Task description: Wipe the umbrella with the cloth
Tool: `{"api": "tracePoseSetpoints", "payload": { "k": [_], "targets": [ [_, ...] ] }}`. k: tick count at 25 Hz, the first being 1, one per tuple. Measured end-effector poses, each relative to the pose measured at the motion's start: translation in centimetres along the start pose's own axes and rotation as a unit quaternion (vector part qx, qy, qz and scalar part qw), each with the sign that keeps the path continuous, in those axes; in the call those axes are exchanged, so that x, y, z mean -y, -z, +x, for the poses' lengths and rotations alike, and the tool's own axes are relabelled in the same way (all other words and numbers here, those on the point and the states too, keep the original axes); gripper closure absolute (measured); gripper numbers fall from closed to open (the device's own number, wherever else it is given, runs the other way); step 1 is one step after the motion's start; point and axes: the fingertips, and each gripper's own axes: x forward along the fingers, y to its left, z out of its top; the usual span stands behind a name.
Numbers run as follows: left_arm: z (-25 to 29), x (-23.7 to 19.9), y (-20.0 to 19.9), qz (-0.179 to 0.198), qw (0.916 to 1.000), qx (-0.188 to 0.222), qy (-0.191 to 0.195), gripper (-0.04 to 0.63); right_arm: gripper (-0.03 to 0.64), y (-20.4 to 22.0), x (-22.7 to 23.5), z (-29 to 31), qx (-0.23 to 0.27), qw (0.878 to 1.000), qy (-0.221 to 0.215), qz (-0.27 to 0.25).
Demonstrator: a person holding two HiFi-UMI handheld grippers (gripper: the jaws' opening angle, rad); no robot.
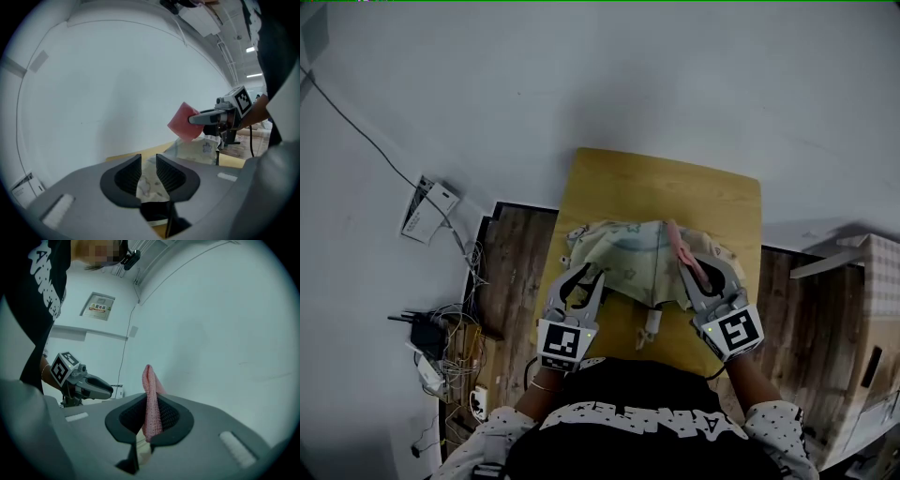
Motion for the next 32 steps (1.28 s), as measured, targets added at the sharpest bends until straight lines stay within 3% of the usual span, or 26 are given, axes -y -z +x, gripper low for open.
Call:
{"api": "tracePoseSetpoints", "payload": {
  "k": [5,11,14,16,18,21,32],
  "targets": [
    [0.2,-2.0,0.9,0.003,0.9998,-0.018,0.007,0.455,0.584,0.4,-1.4,2.5,0.005,1.000,0.009,0.005],
    [0.6,-2.3,4.4,-0.046,0.9945,-0.063,0.070,0.417,0.584,2.0,-2.1,5.9,-0.011,1.000,0.028,0.006],
    [0.7,-2.4,4.8,-0.044,0.9925,-0.067,0.093,0.417,0.584,2.8,-2.9,7.4,-0.028,0.999,0.028,0.008],
    [0.8,-2.4,4.8,-0.044,0.9916,-0.062,0.105,0.442,0.584,3.1,-3.3,8.3,-0.036,0.999,0.028,0.007],
    [0.8,-2.7,4.9,-0.047,0.9915,-0.061,0.105,0.527,0.584,3.3,-3.6,9.2,-0.041,0.999,0.029,0.004],
    [0.7,-2.7,5.1,-0.047,0.9901,-0.062,0.117,0.584,0.584,3.3,-3.8,10.4,-0.043,0.999,0.034,0.001],
    [0.5,-3.1,5.3,-0.065,0.9850,-0.054,0.150,0.592,0.583,6.0,-6.4,12.8,-0.099,0.995,0.008,-0.016]
  ]
}}
